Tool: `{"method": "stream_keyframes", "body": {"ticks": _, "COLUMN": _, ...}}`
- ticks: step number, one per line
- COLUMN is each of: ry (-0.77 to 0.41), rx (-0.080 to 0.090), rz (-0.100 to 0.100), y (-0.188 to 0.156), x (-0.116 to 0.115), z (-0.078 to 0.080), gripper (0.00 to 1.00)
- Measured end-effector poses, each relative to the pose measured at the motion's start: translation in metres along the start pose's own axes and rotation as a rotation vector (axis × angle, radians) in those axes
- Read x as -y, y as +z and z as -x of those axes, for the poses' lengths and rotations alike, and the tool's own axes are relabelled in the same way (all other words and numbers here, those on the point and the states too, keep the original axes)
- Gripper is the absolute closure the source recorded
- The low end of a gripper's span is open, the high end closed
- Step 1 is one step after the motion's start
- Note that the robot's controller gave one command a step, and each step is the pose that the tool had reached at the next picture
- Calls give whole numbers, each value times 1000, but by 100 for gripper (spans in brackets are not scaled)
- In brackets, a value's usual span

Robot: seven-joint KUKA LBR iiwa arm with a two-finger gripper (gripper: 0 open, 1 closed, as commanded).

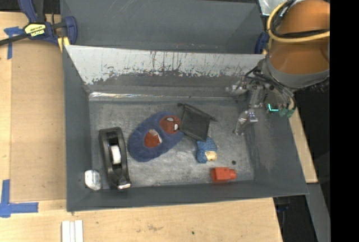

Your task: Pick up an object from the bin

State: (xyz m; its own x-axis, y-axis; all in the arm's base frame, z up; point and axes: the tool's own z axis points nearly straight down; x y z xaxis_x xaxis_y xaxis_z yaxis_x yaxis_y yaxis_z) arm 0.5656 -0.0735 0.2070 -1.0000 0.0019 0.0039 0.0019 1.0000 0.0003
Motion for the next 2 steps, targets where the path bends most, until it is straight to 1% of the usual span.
{"method": "stream_keyframes", "body": {"ticks": 1, "ry": -356, "rx": 10, "rz": -2, "y": 131, "x": -14, "z": 62, "gripper": 0}}
{"method": "stream_keyframes", "body": {"ticks": 2, "ry": -354, "rx": 22, "rz": -3, "y": 126, "x": -14, "z": 65, "gripper": 100}}
